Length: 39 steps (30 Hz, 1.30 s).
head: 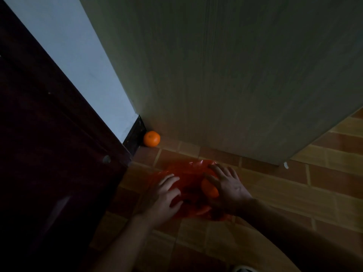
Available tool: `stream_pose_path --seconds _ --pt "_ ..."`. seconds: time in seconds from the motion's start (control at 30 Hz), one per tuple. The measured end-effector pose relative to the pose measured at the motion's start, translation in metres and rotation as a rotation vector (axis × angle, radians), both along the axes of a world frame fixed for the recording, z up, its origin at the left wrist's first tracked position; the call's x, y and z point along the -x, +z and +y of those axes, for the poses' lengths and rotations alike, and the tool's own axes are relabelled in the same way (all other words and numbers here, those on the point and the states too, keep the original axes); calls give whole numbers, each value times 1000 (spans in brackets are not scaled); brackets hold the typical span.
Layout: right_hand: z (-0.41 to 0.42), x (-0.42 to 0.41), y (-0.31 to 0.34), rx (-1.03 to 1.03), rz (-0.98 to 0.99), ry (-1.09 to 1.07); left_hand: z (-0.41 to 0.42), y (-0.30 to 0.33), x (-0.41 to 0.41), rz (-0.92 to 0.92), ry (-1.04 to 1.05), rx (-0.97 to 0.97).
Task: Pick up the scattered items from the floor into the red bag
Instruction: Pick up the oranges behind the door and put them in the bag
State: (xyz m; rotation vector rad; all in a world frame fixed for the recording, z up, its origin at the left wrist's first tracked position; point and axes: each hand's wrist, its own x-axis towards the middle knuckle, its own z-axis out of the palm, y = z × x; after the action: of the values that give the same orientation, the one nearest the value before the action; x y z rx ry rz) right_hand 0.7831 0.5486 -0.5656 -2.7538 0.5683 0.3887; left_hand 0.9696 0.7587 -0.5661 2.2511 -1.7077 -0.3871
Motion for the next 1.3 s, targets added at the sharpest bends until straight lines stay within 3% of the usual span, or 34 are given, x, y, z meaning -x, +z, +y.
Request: stream_pose_path --seconds 0.2,0.37,0.63,0.93,1.17,1.3 --pt "-3 9 21 -42 -112 -71 -30 1 -26 71 209 170" --pt "-8 23 24 -138 -204 -124 -59 5 -64 -30 383 -111" --pt "-15 41 14 -239 -317 -141 -114 1 -126 -139 376 -376" --pt "-31 50 4 -286 -334 -155 -140 -11 -158 -115 430 -514" --pt "-39 45 -1 -311 -296 -195 -129 -16 -146 -136 468 -360" --pt "-37 35 0 -330 -288 -230 -123 7 -114 -125 437 -180"
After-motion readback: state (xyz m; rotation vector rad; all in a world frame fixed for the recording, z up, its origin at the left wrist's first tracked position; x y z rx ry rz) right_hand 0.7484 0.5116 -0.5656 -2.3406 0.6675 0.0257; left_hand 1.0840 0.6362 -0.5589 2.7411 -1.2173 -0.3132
